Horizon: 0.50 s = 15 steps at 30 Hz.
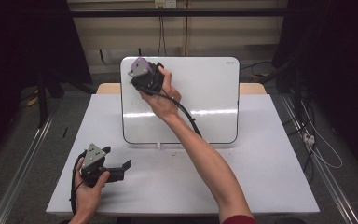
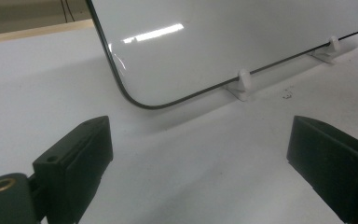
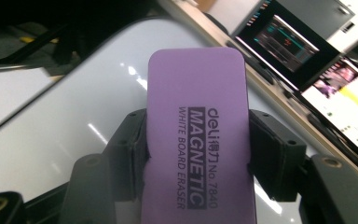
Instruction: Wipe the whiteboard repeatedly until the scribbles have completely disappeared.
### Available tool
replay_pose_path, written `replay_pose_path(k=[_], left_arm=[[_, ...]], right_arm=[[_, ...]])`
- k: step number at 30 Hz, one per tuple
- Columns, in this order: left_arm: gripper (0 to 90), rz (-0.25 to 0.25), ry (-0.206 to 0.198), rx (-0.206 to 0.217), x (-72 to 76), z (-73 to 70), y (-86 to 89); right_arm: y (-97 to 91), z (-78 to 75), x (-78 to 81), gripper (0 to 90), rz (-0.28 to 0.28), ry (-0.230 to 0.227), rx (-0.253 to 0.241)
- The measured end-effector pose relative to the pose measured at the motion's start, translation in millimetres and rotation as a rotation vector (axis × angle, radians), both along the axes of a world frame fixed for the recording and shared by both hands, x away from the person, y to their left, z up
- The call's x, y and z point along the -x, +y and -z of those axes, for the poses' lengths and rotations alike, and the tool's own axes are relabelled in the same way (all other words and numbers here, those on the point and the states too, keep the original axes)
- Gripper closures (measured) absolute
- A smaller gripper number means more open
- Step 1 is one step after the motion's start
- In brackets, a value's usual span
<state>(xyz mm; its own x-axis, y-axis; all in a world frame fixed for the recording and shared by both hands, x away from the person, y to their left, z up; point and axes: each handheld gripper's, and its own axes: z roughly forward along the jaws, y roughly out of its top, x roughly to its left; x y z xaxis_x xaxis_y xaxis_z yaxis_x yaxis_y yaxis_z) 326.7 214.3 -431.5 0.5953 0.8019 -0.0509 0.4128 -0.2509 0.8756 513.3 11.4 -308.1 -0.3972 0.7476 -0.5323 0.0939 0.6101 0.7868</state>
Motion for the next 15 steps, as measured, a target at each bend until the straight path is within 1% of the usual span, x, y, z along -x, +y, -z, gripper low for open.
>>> replay_pose_path(k=[1, 3, 4, 5, 7, 8, 10, 11, 12, 13, 15], left_arm=[[6.6, -0.001, 0.0, 0.001, 0.0, -0.1, 0.4], [6.6, -0.005, 0.001, 0.002, 0.1, 0.1, 0.3], [6.6, -0.004, 0.002, 0.0, 0.0, 0.0, 0.2], [6.6, 0.001, 0.0, -0.005, 0.0, -0.4, 0.5], [6.6, 0.002, -0.003, -0.001, 0.9, -0.6, -0.3], [6.6, 0.006, -0.002, -0.005, 0.8, -0.5, -0.3], [6.6, 0.005, -0.001, -0.006, 0.4, -0.1, -0.6], [6.6, 0.006, -0.001, -0.009, 0.5, -0.2, -0.6], [6.7, 0.005, -0.001, -0.008, 1.0, -0.4, -0.6], [6.7, 0.003, -0.004, -0.001, 1.4, -0.7, -0.7], [6.6, -0.001, -0.007, -0.003, 1.5, -0.9, -0.3]], right_arm=[[-3.6, -4.2, -3.7, 41.5, 0.003, 0.005, -0.007], [-5.9, -9.3, -8.3, 41.5, 0.002, 0.007, 0.0], [-4.2, -9.3, -8.5, 41.5, 0.008, 0.005, 0.006], [-0.9, -6.8, -6.8, 41.5, 0.01, -0.011, 0.023], [7.1, 0.7, -1.0, 41.5, -0.017, -0.005, 0.046], [11.6, 5.9, 3.4, 41.5, -0.025, -0.008, 0.067], [21.4, 17.7, 14.3, 41.5, -0.073, 0.004, 0.089], [26.3, 24.7, 21.3, 41.5, -0.098, 0.01, 0.107], [30.8, 32.7, 28.2, 41.5, -0.121, 0.007, 0.121], [33.7, 40.1, 34.4, 41.5, -0.133, 0.004, 0.13], [36.3, 50.5, 42.8, 41.5, -0.154, 0.012, 0.122]])
